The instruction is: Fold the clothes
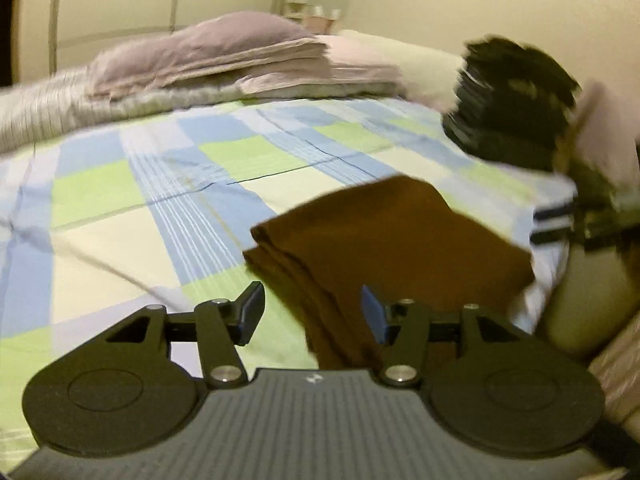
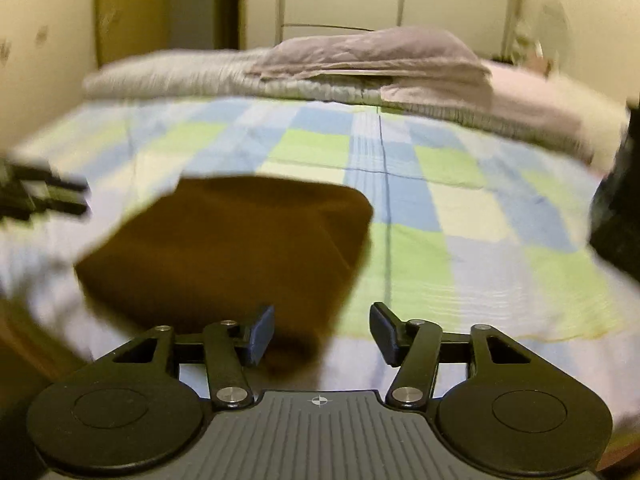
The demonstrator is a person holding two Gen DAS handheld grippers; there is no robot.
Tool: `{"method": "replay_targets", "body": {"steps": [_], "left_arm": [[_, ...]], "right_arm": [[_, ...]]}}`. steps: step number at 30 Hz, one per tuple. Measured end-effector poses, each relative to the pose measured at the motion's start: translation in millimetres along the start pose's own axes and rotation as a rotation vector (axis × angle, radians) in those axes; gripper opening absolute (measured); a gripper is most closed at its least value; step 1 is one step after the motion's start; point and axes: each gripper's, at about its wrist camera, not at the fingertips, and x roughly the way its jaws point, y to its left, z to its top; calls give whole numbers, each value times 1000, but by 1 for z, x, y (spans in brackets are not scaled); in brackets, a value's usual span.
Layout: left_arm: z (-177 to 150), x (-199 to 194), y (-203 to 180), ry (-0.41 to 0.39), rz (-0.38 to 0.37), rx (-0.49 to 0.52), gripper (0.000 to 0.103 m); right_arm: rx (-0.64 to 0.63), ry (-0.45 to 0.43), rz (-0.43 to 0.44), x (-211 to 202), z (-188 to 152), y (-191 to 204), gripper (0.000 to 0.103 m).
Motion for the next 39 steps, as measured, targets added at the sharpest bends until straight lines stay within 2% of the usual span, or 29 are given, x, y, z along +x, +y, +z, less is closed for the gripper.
{"method": "replay_targets", "body": {"steps": [1, 2, 6, 8, 9, 10, 14, 15, 16, 19, 24, 27, 29, 30, 31, 33, 35, 39], "left_arm": [[6, 3, 8, -5, -12, -55, 49], [9, 12, 12, 1, -21, -80, 49], [17, 50, 20, 42, -43, -139, 48], [17, 64, 20, 60, -56, -143, 44], [16, 70, 20, 68, -52, -144, 40], [15, 75, 20, 76, -50, -147, 32], [11, 84, 26, 73, -77, -166, 18], [11, 83, 28, 60, -83, -170, 15], [11, 82, 31, 47, -90, -179, 10], [15, 85, 39, 28, -95, -203, 8], [20, 99, 45, 39, -92, -243, 7], [19, 93, 46, 43, -100, -262, 8], [17, 85, 45, 43, -89, -263, 14], [17, 81, 44, 42, -82, -264, 15], [15, 74, 43, 37, -76, -265, 16], [13, 60, 41, 26, -62, -267, 16], [9, 45, 35, 21, -59, -261, 22], [-3, 19, 16, 15, -85, -256, 28]], "right_arm": [[37, -1, 16, 7, 9, -5, 73], [75, -2, 31, 15, 19, -9, 74], [149, 23, 58, 46, 43, -26, 74], [169, 41, 68, 65, 49, -34, 74], [180, 48, 76, 72, 50, -37, 74], [192, 55, 88, 80, 50, -39, 74], [241, 97, 151, 111, 49, -48, 72], [241, 106, 157, 116, 49, -48, 47], [229, 106, 159, 118, 49, -47, 32], [209, 85, 163, 121, 56, -46, 22], [187, 91, 140, 136, 62, -46, 22], [196, 103, 147, 135, 64, -48, 23], [197, 97, 149, 127, 64, -48, 35], [202, 95, 147, 122, 64, -48, 44], [211, 93, 140, 117, 63, -48, 46], [224, 90, 134, 106, 59, -46, 46], [237, 87, 132, 95, 55, -43, 46], [262, 82, 128, 73, 45, -37, 46]]}}
